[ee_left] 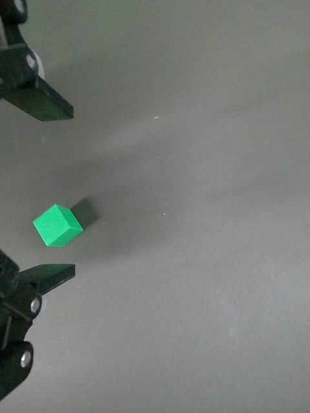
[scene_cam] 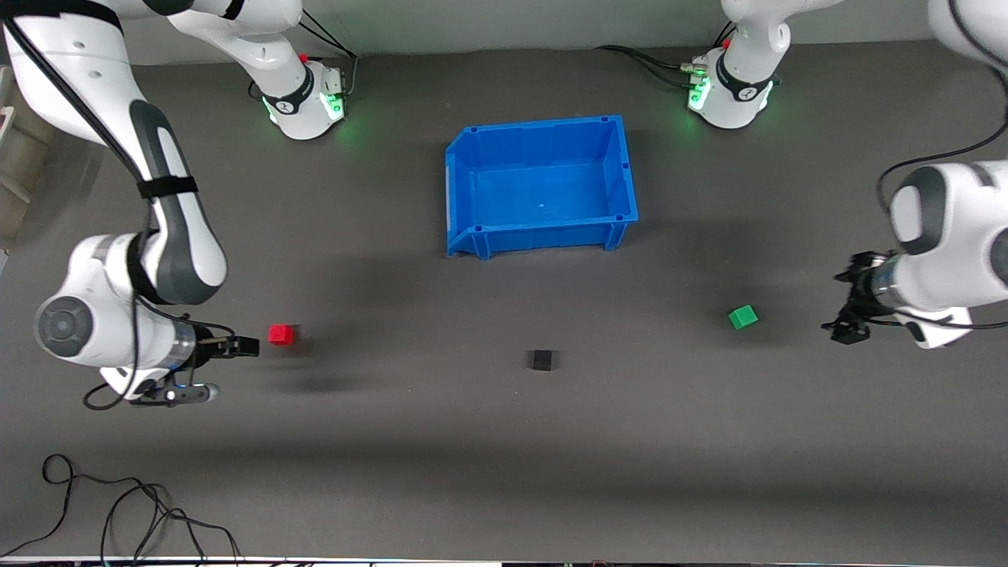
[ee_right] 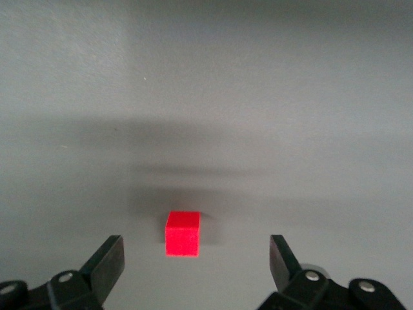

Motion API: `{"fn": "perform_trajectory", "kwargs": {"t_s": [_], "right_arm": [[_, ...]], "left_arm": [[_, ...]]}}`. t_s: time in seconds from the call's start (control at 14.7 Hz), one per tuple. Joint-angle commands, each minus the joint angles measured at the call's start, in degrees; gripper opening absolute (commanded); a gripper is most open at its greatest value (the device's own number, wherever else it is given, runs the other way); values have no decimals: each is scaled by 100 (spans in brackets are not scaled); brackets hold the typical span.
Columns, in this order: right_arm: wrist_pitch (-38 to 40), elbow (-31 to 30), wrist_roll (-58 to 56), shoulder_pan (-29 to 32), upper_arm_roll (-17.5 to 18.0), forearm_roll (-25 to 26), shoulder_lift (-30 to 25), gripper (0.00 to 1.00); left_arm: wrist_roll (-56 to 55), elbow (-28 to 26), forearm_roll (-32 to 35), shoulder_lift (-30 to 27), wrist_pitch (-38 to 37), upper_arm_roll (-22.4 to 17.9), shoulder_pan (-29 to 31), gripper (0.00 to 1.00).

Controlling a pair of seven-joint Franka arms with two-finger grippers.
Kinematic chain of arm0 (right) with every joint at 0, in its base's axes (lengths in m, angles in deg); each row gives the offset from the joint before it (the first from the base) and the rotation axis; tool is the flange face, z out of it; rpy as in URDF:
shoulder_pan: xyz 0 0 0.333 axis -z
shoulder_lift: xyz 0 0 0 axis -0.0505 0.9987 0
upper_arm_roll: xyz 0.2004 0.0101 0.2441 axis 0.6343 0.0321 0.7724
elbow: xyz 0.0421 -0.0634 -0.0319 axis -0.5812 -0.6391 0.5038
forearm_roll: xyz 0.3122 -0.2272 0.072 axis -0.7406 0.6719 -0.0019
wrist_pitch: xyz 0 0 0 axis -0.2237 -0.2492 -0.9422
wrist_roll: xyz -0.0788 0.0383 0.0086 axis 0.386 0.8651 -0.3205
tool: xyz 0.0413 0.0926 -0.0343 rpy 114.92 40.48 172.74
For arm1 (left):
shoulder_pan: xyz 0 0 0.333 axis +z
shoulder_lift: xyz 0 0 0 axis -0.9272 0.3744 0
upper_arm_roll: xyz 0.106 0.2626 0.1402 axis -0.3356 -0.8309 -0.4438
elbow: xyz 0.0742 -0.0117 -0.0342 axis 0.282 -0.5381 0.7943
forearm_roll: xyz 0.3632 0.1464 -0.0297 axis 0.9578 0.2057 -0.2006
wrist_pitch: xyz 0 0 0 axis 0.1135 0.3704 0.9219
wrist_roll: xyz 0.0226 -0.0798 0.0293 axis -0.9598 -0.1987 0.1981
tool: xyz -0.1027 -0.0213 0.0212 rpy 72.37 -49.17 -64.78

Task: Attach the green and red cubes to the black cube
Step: 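Lower the right gripper onto the red cube while the left gripper lowers onto the green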

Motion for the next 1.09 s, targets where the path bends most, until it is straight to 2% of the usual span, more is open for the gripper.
{"fn": "perform_trajectory", "kwargs": {"t_s": [0.0, 0.2, 0.41, 0.68, 1.02], "right_arm": [[-638, -415, -102, -7, 20, 56, 90, 100], [-1149, -705, -50, -16, 29, 47, 222, 100], [-1352, -811, -41, -86, 29, -250, 345, 100], [-1422, -820, -23, -165, 29, -260, 468, 100], [-1466, -864, -14, -174, 29, -278, 547, 100]], "left_arm": [[-1403, -136, 74, 426, 450, -8, -239, 98], [-2265, -197, 65, 796, 1135, -17, -327, 98], [-3100, -189, 65, 1025, 1576, -17, -432, 97], [-3822, -145, 56, 1323, 1875, -17, -704, 93], [-3788, -162, 109, 1342, 1753, -43, -723, 91]]}}
